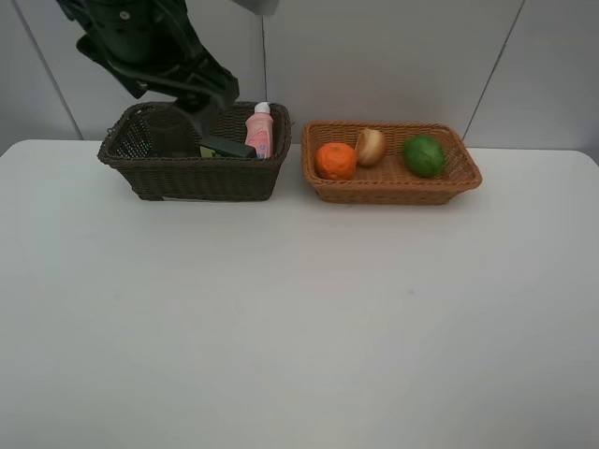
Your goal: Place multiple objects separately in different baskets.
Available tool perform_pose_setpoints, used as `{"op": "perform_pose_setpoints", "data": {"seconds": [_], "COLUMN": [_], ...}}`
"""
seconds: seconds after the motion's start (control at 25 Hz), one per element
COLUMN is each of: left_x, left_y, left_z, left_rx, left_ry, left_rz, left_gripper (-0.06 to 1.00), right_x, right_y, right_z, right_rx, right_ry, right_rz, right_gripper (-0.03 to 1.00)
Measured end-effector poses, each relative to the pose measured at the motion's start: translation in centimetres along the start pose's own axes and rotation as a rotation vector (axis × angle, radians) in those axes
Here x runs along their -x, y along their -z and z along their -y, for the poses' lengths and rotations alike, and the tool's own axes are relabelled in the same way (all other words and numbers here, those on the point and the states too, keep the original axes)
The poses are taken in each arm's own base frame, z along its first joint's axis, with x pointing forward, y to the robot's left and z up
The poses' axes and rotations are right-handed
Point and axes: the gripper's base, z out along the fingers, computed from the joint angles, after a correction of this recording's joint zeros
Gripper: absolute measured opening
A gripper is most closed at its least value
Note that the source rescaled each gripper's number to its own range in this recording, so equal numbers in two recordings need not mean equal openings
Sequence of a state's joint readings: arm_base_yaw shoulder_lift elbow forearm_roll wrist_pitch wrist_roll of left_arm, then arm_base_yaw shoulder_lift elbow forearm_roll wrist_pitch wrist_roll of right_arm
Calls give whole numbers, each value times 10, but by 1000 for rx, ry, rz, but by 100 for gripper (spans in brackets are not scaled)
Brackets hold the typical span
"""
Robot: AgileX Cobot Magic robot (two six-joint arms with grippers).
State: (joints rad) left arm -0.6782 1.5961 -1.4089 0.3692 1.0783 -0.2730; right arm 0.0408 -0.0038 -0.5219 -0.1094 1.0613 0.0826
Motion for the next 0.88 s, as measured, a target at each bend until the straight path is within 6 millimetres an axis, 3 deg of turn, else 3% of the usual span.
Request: {"op": "perform_pose_setpoints", "data": {"seconds": [0.24,0.56,0.88], "left_x": [-69,-153,-214], "left_y": [27,44,52], "left_z": [-9,-15,-38], "left_rx": [-96,-222,-199], "left_ry": [48,159,341], "left_rz": [-20,-13,46], "left_gripper": [100,100,100], "right_x": [0,0,0], "right_y": [0,0,0], "right_z": [0,0,0], "right_rx": [-1,-1,-1], "right_ry": [0,0,0], "right_rz": [0,0,0], "right_gripper": [83,83,83]}}
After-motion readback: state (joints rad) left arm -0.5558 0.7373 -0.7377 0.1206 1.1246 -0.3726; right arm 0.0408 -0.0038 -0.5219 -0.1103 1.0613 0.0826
